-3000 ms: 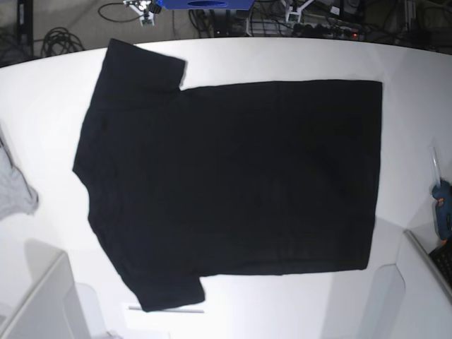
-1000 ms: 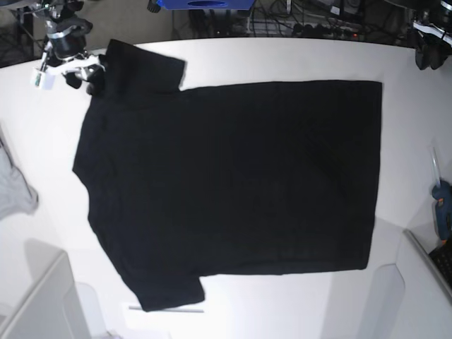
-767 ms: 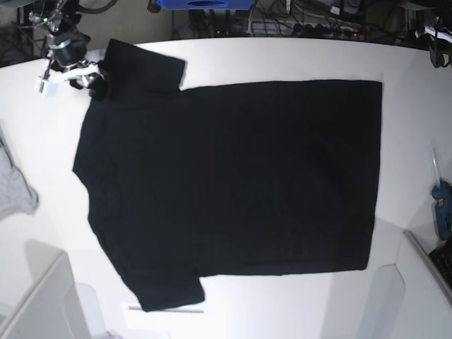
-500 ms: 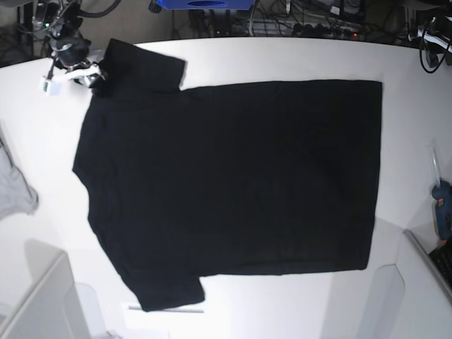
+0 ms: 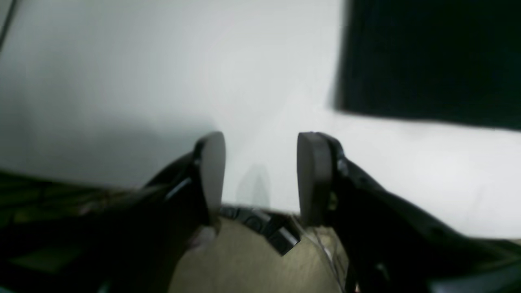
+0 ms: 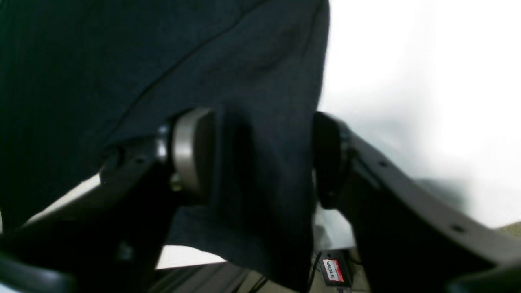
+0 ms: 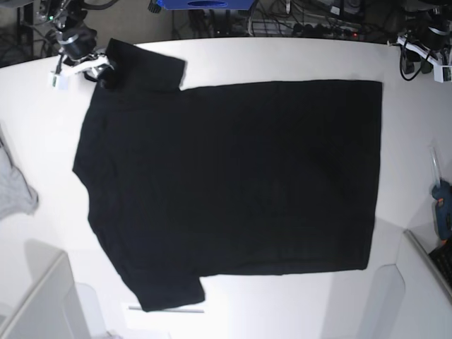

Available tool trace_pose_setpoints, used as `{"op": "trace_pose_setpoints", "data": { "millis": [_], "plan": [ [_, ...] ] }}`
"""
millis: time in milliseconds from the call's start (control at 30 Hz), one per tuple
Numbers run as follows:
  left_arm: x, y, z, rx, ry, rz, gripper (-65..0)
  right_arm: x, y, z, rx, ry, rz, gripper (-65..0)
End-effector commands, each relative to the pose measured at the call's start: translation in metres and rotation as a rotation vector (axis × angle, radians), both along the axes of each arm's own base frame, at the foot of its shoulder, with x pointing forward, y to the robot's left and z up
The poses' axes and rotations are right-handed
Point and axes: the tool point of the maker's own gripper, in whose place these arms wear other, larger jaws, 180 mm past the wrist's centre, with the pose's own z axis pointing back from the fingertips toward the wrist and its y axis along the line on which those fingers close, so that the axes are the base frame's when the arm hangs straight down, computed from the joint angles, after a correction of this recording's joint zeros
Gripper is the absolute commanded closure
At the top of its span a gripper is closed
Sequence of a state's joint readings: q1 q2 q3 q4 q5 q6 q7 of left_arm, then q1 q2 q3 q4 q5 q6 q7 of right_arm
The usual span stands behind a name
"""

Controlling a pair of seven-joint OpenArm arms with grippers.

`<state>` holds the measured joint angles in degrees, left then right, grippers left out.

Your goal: Fold the T-shirt properly

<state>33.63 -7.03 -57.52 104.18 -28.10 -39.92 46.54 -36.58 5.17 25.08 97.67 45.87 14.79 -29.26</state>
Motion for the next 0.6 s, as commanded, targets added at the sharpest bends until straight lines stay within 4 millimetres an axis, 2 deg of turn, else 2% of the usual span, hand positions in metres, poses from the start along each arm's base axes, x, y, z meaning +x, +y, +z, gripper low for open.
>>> {"op": "trace_pose_setpoints", "data": {
  "millis": [0, 133, 333, 400, 500, 567],
  "plan": [
    [0.005, 0.001, 0.008, 0.016, -0.022, -0.023, -28.3, -0.008, 0.005, -0.003, 0.009, 0.024, 0.02, -29.9],
    [0.014, -0.008, 0.002, -0.011, -0.03, -0.041, -28.3, -0.013, 0.006, -0.013, 0.025, 0.05, 0.006, -27.9],
    [0.013, -0.014, -0.022, -0.084, -0.005, -0.02, -28.3, -0.015, 0.005, -0.027, 0.044, 0.077, -0.013, -27.0],
    [0.009, -0.013, -0.03, -0.104, 0.009, -0.003, -28.3, -0.016, 0.004, -0.028, 0.045, 0.079, -0.016, -20.0],
    [0.007, -0.013, -0.034, -0.118, 0.013, 0.007, -28.3, -0.016, 0.003, -0.028, 0.044, 0.081, -0.018, -2.3],
    [0.011, -0.013, -0.036, -0.123, 0.006, 0.012, -28.3, -0.015, 0.003, -0.028, 0.044, 0.078, -0.018, 0.0]
  ]
}}
